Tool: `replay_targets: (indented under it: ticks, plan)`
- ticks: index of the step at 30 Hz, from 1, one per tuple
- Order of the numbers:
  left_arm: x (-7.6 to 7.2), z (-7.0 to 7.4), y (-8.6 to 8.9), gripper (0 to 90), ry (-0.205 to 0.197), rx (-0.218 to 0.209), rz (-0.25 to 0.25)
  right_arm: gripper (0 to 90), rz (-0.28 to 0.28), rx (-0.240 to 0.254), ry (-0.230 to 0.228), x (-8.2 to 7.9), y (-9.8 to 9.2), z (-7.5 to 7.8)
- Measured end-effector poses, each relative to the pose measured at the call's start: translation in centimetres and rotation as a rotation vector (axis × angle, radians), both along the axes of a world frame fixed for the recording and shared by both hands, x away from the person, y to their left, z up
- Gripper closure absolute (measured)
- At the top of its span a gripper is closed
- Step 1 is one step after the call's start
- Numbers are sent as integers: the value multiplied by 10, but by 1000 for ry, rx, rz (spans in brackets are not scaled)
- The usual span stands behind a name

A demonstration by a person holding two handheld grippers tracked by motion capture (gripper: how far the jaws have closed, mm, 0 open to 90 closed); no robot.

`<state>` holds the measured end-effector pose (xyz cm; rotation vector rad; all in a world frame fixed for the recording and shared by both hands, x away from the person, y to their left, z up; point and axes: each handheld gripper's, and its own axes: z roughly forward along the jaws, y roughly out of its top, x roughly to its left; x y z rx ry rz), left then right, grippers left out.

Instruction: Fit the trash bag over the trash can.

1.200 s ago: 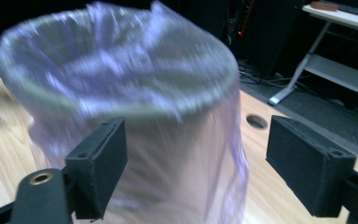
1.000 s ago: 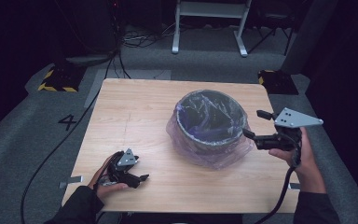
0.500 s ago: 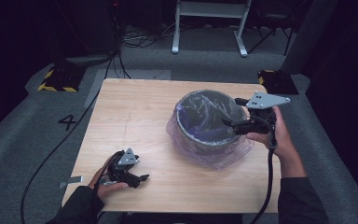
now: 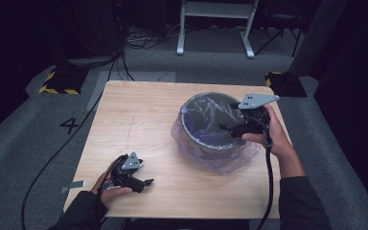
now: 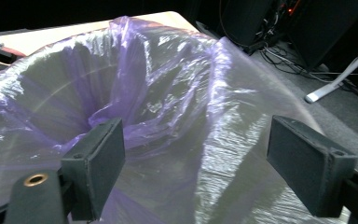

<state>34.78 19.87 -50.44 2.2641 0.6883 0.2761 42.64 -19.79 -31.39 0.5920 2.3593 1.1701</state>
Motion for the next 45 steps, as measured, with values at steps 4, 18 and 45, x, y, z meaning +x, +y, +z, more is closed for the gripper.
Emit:
replay_targets:
  ticks: [4,18,45]
  plan:
    - [0,0,0,140,0,-1,2,198,6,-5,16,2,4,-5]
    - [0,0,0,140,0,-1,3,206,13,-132,61,4,13,-15]
    - [0,0,0,141,0,-1,4,210,-111,-274,171,18,24,-21]
